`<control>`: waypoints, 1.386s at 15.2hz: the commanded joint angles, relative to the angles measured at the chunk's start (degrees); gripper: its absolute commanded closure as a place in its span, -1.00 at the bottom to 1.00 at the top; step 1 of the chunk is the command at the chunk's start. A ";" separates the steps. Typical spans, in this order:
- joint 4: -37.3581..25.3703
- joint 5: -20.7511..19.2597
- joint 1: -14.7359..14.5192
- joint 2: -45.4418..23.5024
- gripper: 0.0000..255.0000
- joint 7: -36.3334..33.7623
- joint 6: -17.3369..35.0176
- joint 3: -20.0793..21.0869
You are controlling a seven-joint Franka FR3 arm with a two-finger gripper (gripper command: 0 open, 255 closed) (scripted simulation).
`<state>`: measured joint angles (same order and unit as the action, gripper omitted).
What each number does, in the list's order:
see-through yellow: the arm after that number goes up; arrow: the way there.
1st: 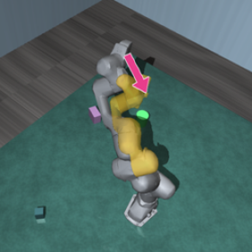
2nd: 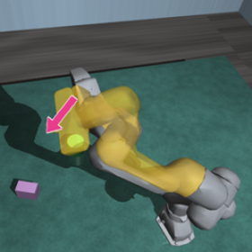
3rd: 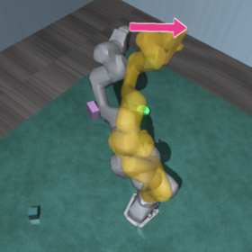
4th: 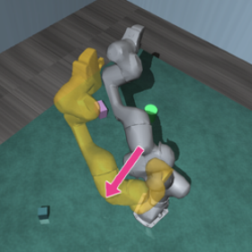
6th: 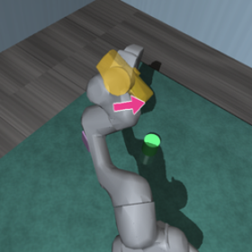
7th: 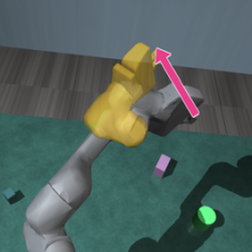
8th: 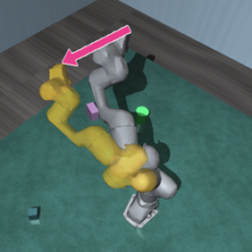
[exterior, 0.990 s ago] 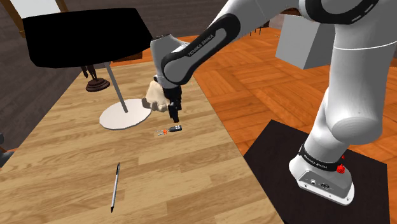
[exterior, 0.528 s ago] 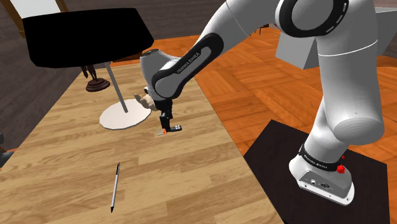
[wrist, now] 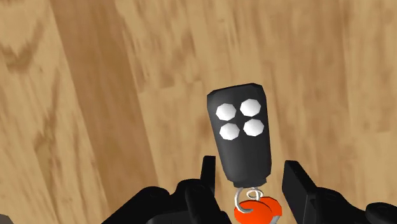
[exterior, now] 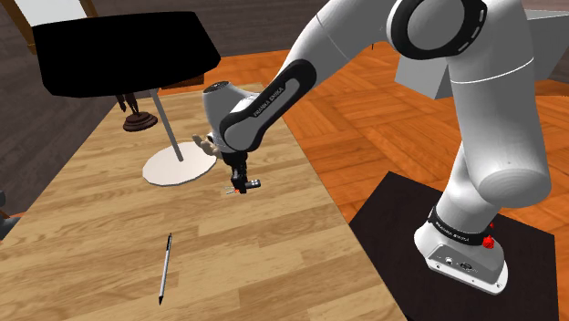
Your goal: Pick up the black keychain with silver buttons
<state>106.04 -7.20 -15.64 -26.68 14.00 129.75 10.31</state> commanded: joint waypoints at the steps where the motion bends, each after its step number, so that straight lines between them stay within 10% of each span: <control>1: 0.05 -0.12 0.15 -0.35 1.00 -0.02 0.23 -0.25; 21: -2.41 1.36 0.64 5.26 1.00 0.99 -7.74 0.51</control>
<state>104.23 -5.94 -15.04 -21.67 14.86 122.88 10.79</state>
